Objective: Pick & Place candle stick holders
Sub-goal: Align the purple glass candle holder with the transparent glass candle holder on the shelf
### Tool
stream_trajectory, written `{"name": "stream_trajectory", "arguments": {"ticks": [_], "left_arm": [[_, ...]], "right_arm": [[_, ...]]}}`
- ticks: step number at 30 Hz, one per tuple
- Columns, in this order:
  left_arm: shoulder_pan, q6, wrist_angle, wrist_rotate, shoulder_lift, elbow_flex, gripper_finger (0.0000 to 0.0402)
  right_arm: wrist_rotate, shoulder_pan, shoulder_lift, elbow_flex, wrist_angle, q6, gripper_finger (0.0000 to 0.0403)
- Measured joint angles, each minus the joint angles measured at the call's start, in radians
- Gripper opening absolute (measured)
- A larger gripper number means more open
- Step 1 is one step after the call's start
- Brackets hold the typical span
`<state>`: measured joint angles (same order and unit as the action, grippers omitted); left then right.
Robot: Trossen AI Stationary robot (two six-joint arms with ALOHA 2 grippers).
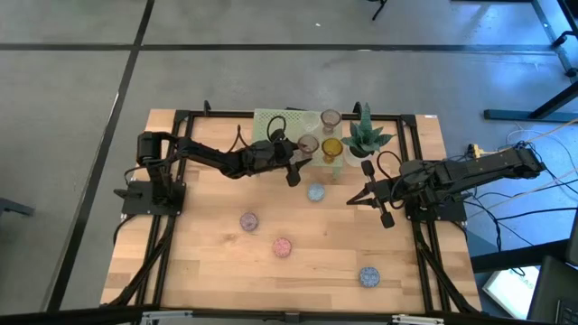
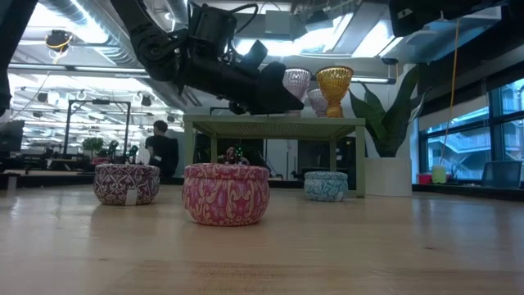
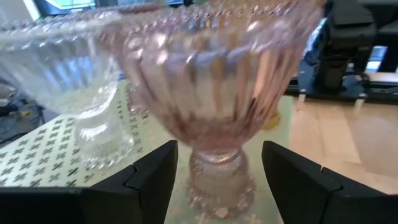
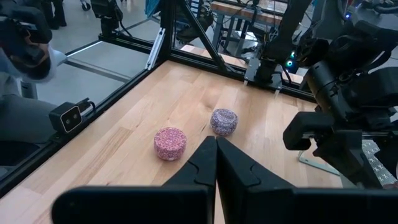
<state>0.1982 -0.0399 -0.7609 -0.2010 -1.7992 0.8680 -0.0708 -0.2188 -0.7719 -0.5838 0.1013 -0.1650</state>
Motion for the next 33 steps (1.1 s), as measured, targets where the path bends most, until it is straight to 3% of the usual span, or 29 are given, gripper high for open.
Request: {"name": "stream_trajectory", "arguments": {"ticks": [16,33], "left_arm": [[-0.023,-0.113,0.078,-0.088,0.037,0.000,0.0231],[-0.065,-0.113,0.263,-0.149,0.135,0.000,0.0228]], "right_arm": [[0.000,0.000,0.000,0.000,0.001,0.003,0.0007],[0.000,0.000,0.000,0.000,0.001,0.003,0.0007]]}}
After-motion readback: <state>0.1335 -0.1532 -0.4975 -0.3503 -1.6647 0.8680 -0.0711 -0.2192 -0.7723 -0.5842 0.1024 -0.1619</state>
